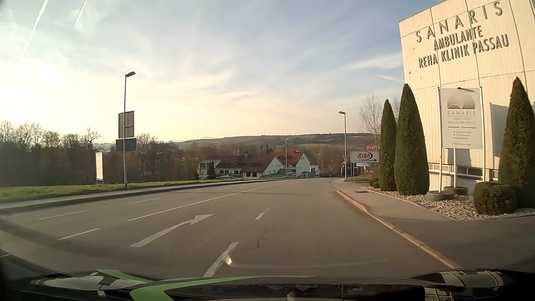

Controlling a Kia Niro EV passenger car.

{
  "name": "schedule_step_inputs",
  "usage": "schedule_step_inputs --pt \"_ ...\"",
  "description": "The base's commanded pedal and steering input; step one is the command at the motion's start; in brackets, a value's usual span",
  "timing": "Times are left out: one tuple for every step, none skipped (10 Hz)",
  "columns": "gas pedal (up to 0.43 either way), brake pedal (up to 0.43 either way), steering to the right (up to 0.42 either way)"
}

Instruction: Follow the waypoints while adhering to traffic rules and regulations

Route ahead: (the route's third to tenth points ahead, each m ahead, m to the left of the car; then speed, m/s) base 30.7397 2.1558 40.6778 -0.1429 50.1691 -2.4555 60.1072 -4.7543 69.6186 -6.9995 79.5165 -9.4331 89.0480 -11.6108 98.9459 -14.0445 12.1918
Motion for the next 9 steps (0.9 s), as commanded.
schedule_step_inputs --pt "0.098 0.000 0.025" --pt "0.098 0.000 0.024" --pt "0.087 0.000 0.021" --pt "0.067 0.000 0.020" --pt "0.067 0.000 0.020" --pt "0.067 0.000 0.020" --pt "0.059 0.000 0.020" --pt "0.059 0.000 0.020" --pt "0.059 0.000 0.020"
